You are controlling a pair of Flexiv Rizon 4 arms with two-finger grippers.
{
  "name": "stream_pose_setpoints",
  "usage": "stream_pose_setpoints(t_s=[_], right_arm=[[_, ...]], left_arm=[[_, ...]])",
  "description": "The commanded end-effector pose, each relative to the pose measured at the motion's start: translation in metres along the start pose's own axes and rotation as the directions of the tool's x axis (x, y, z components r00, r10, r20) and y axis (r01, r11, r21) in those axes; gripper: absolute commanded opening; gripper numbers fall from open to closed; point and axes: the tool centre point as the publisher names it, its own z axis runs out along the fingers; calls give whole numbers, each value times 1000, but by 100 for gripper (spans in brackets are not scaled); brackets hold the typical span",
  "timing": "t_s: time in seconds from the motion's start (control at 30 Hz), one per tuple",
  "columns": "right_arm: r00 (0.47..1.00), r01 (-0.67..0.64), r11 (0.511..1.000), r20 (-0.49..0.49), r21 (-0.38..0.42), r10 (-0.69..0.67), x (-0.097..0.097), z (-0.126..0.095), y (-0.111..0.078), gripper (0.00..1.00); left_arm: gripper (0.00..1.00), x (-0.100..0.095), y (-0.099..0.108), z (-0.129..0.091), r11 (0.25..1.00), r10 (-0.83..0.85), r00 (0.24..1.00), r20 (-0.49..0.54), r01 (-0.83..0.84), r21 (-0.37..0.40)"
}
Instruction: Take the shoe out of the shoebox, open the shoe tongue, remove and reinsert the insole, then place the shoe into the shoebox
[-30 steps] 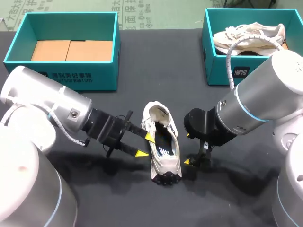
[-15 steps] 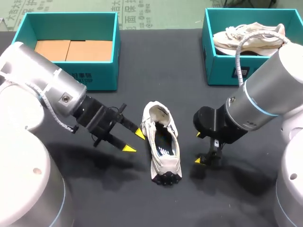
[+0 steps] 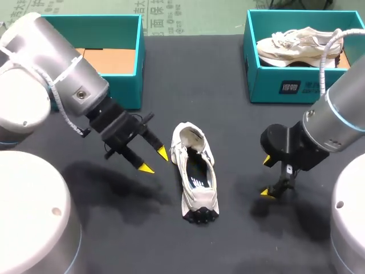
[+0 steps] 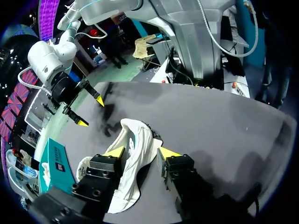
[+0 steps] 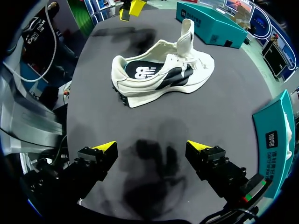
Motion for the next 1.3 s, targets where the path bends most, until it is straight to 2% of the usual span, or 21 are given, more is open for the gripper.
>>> stream_pose_setpoints(t_s=[0.03,0.37,0.5,0.73,0.77,0.83,0.93,1.03,1.1,1.3], right_arm=[[1000,1,1000,5,-4,-1,6,-16,-5,100],[1000,1,1000,5,-4,-1,6,-16,-5,100],[1000,1,1000,5,-4,-1,6,-16,-5,100],[1000,1,1000,5,-4,-1,6,-16,-5,100],[1000,-5,1000,6,-8,5,6,-21,-12,100],[999,-33,999,11,10,33,5,-28,-23,100],[998,-66,997,18,28,66,4,-39,-39,100],[997,-71,997,26,12,70,4,-47,-53,100],[991,-136,990,21,21,136,4,-51,-64,100],[991,-136,990,21,21,136,4,-51,-64,100]], left_arm=[[44,-10,0,-8,1000,26,984,-178,-28,-7],[41,-41,10,-19,991,88,931,-354,-117,-60],[42,-51,15,-16,985,107,897,-429,-156,-80],[37,-66,19,-13,972,114,841,-528,-205,-116],[37,-68,20,-13,971,114,836,-537,-209,-119],[33,-71,20,-11,968,114,819,-562,-220,-124],[0,-76,19,-8,964,115,794,-597,-234,-126],[0,-81,18,-3,961,121,770,-627,-250,-121],[0,-85,18,0,961,129,763,-633,-253,-109],[0,-85,18,0,961,129,763,-633,-253,-109]])
